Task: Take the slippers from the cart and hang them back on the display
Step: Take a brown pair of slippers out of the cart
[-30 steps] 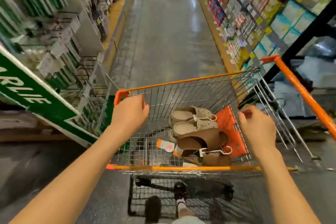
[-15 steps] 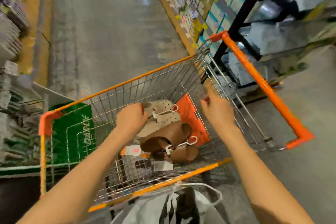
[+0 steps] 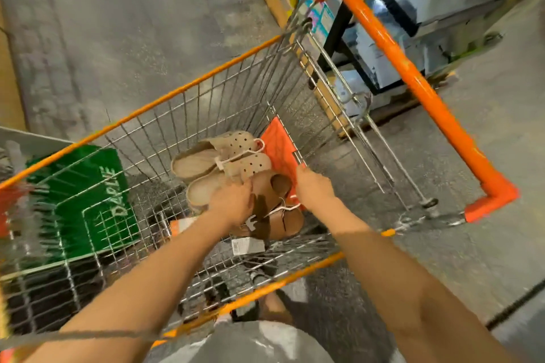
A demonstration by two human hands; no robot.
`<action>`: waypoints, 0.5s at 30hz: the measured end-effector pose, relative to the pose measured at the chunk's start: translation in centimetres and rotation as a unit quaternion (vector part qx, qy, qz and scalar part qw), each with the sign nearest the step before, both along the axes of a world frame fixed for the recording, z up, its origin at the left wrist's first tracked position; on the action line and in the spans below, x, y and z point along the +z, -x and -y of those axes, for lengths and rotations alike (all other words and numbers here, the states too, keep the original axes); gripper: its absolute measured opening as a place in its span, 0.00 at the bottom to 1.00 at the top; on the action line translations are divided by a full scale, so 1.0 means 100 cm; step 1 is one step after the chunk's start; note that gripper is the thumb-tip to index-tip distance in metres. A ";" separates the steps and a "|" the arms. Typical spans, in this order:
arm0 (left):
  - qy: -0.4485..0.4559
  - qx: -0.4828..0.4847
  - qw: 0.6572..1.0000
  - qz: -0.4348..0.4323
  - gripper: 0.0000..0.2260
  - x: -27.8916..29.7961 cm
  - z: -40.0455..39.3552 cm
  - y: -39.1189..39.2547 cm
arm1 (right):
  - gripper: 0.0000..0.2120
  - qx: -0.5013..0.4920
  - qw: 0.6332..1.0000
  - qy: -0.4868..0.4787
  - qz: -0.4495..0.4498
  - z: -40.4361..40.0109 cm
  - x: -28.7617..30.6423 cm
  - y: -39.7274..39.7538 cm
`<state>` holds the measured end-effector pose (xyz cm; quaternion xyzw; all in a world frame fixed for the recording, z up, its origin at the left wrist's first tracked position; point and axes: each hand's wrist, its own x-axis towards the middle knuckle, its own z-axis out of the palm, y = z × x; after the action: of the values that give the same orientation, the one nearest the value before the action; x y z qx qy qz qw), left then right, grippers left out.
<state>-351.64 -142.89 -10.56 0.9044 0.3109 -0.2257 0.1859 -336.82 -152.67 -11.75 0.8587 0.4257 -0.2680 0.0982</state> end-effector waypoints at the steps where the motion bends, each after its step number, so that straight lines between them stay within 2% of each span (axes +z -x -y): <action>1: 0.017 0.013 1.000 -0.002 0.17 -0.009 0.002 -0.003 | 0.19 0.014 1.000 0.002 0.000 -0.001 -0.009 -0.003; 6: 0.032 0.040 0.999 -0.010 0.18 -0.042 0.008 -0.019 | 0.16 0.078 0.996 0.014 -0.031 -0.005 -0.050 -0.014; 15: 0.054 0.035 0.997 -0.030 0.23 -0.081 0.028 -0.048 | 0.19 0.068 0.990 0.079 -0.097 -0.010 -0.094 -0.015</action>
<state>-346.87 -145.69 -18.67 0.8742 0.3354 -0.2623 0.2335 -335.32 -151.68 -21.11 0.7871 0.4681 -0.3758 0.1420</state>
